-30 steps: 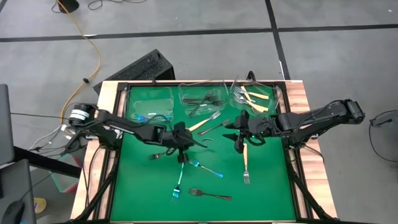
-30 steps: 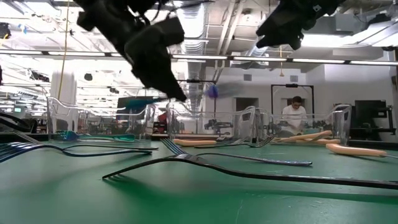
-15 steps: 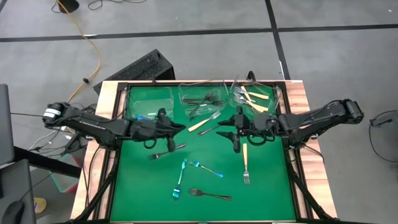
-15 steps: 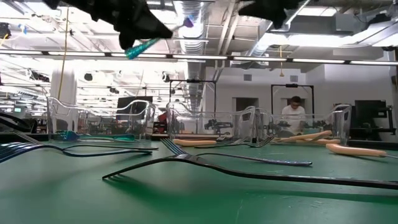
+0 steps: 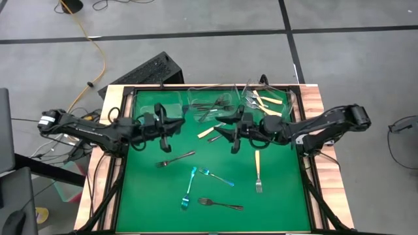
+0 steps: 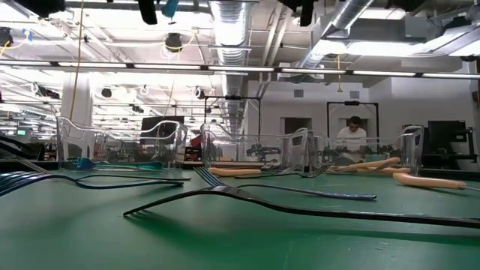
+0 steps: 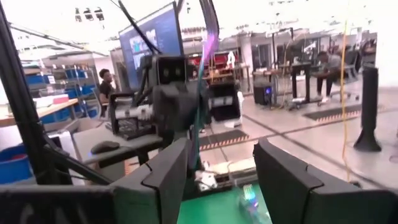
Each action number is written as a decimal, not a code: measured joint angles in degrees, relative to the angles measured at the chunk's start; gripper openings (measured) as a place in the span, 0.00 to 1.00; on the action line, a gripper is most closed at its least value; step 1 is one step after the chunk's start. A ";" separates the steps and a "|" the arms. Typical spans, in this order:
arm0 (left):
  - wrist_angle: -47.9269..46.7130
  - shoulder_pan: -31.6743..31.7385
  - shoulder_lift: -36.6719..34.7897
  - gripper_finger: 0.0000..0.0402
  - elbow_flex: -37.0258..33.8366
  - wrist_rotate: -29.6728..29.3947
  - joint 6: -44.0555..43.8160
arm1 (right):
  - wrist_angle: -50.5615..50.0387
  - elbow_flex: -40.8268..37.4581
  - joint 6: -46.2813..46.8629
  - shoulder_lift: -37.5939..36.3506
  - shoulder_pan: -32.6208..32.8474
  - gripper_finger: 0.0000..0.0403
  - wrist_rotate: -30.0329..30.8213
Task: Sort silverware by color (type)
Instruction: Put the blue fork into the left transparent bin
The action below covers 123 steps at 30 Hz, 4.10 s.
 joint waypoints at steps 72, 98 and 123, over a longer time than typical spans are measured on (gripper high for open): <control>28.88 5.44 4.12 0.00 -9.81 7.23 1.85 | -14.40 31.89 -1.87 28.12 -10.34 0.54 -22.84; 28.57 5.45 4.12 0.00 -9.81 6.37 -1.21 | -18.32 38.05 -4.90 30.07 -10.73 0.05 -24.65; 6.70 5.38 -8.63 0.32 -9.79 0.27 -0.72 | -21.75 37.99 -4.24 30.05 -13.73 0.05 -21.53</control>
